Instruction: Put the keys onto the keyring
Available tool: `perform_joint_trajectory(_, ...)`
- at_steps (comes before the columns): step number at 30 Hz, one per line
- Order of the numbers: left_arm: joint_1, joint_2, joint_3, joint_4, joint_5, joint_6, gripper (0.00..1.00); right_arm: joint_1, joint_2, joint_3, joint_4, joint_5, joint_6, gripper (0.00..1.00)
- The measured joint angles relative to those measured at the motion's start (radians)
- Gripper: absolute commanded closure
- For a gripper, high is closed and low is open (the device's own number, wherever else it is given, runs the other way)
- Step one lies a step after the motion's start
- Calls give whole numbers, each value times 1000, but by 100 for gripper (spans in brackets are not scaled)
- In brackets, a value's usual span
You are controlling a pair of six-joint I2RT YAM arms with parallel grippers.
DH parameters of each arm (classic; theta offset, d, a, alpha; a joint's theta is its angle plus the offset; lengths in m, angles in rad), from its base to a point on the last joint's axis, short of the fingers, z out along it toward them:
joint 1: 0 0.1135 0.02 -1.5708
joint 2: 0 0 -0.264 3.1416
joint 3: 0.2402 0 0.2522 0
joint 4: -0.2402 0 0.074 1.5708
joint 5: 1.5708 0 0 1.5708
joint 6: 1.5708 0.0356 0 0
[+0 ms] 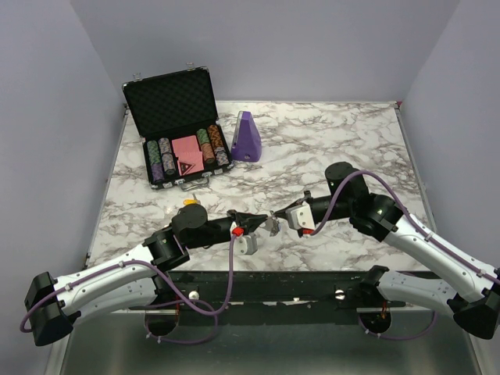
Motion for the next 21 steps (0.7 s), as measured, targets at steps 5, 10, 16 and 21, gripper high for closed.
perform_joint_trajectory(5,0,-1,0,-1,-3,7,100,0,2,0,0,7,1,100)
perform_joint_trajectory(10,0,-5,0,-2,-3,10,100,0,9,0,0,11,3,100)
perform_joint_trajectory(16,0,-6,0,-3,-4,13,100,0,11,1,-1,13,11,100)
perform_joint_trajectory(21,0,-6,0,-6,-7,16,100,0,13,2,-1,13,18,100)
